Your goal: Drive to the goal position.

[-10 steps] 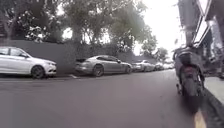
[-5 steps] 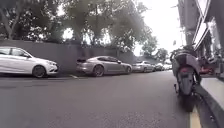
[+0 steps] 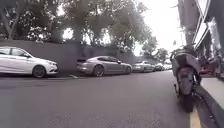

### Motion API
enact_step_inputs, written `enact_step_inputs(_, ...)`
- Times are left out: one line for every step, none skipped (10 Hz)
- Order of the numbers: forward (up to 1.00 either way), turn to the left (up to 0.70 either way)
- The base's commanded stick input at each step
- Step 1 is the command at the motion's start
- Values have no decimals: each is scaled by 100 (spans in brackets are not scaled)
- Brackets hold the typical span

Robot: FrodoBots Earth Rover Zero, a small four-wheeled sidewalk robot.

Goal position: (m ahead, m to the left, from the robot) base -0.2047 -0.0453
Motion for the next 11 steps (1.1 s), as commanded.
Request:
enact_step_inputs(0, 45)
enact_step_inputs(0, 45)
enact_step_inputs(0, 45)
enact_step_inputs(0, 45)
enact_step_inputs(0, 45)
enact_step_inputs(0, 35)
enact_step_inputs(0, 0)
enact_step_inputs(0, 0)
enact_step_inputs(0, 0)
enact_step_inputs(0, 0)
enact_step_inputs(0, 0)
